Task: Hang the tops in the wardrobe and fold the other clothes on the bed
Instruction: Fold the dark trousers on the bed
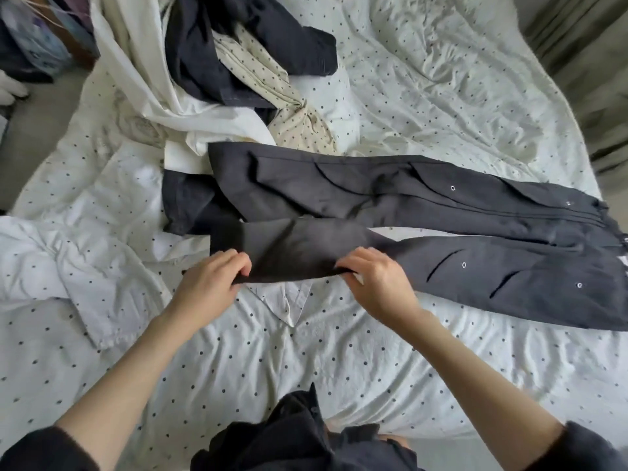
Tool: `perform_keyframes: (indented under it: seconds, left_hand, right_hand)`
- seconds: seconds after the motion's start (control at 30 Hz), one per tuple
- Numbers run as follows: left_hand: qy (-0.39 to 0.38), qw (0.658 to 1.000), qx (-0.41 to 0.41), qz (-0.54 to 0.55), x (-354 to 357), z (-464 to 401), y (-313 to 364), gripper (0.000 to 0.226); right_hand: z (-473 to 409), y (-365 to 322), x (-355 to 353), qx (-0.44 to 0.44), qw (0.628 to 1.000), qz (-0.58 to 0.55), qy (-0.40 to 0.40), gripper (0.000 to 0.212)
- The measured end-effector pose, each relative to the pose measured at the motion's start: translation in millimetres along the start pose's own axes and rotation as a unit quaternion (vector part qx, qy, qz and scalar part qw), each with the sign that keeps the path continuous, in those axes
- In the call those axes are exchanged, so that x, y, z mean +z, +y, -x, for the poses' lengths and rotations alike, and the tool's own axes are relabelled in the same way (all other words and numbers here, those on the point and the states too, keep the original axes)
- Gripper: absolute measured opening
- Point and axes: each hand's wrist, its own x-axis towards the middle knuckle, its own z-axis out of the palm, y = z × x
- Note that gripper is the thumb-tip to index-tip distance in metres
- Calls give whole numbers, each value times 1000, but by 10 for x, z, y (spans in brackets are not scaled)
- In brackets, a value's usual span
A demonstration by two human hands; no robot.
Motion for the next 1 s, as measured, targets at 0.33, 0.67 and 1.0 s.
perform_keyframes:
  seconds: [0.33,0.67,1.0]
  left_hand:
    - [-74,981,-180,23,518,315,-268,30]
    - [-122,935,-315,109,803,-167,-581,15]
    - [205,912,-302,189,121,-241,-885,7]
  right_hand:
    - [112,377,622,100,971,65,-210,39]
    - [-166,1026,500,222,945,171,-166,40]
    - [-415,926,406,175,959,197,-104,25]
